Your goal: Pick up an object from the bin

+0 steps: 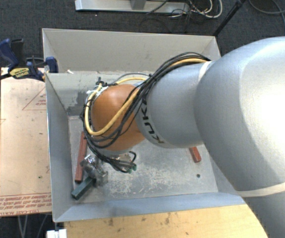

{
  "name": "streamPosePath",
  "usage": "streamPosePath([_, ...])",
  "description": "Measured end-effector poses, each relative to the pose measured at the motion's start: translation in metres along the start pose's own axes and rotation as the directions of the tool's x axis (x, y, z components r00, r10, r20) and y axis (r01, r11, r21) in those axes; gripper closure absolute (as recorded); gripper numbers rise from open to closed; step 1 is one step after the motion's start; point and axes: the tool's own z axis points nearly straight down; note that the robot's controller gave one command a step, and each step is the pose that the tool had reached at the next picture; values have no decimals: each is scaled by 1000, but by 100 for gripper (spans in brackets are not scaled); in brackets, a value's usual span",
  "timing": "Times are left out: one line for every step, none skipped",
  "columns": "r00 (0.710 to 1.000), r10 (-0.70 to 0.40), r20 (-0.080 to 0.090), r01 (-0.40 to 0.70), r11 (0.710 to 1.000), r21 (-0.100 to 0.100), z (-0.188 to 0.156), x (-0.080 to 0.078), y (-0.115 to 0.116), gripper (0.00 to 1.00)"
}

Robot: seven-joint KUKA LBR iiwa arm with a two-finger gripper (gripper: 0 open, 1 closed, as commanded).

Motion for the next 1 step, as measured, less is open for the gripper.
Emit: streamPosePath([1000,-26,4,26,1000,2,-131,-41,-74,100])
